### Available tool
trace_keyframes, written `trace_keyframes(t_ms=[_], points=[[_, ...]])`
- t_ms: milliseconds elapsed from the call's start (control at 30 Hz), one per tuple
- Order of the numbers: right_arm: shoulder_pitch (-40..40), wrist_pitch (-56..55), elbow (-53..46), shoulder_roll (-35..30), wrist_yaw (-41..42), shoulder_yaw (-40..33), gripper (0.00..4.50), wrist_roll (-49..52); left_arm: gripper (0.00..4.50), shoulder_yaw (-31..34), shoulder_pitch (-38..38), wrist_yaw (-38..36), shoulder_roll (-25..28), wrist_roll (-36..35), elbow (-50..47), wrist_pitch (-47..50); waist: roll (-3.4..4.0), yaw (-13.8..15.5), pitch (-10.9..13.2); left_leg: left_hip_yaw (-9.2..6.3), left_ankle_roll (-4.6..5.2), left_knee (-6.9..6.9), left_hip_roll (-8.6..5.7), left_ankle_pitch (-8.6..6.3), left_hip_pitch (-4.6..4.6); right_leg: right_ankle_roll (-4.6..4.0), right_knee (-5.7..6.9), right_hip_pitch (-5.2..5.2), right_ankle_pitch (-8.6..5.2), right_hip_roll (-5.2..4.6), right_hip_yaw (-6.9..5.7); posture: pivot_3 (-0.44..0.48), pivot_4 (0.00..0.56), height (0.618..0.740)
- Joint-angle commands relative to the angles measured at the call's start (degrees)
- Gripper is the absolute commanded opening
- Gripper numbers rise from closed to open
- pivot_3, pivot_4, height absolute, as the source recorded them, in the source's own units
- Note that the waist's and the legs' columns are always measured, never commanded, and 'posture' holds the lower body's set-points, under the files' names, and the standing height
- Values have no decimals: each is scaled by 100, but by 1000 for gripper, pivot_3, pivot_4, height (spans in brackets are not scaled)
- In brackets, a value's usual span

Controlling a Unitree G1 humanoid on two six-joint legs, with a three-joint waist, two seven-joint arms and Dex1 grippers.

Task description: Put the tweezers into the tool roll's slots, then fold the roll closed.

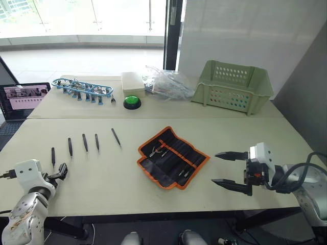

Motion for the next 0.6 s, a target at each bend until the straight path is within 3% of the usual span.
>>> trace_keyframes(t_ms=[33, 67, 200, 533, 600], points=[[-93, 110, -229, -32, -79, -150, 4500, 242, 4479, -36, -35, 129, 25, 76, 277, 311, 8, -1, -4, 0, 0, -1, 0, 0, 2, 0, 2, 0, 0, 0, 0, 0, 150, 725], [-108, 137, -239, -28, -98, -156, 4500, 264, 4479, -43, -65, 130, 11, 61, 316, 360, 17, -3, -9, 0, 0, -1, 0, 0, 4, 0, 3, 1, 0, 0, 0, 0, 150, 725], [-80, 127, -179, -47, -150, -105, 4500, 210, 3344, -57, -368, -37, -84, -40, 692, 258, 51, 24, -24, 1, 0, -2, -2, 0, 15, -1, 5, 10, -1, 0, 1, 0, 150, 725], [-73, 160, -183, -75, -188, -123, 4500, 249, 26, -260, -884, -406, 35, 166, 1405, -89, 55, 150, -24, 1, -4, 2, -8, 3, 19, -20, 4, 17, -11, -5, 3, 0, 150, 725], [-81, 163, -165, -78, -198, -134, 4500, 252, 26, -270, -890, -436, 38, 189, 1422, -147, 57, 149, -25, 1, -4, 1, -8, 3, 19, -14, 4, 18, -8, -5, 3, 0, 150, 725]])
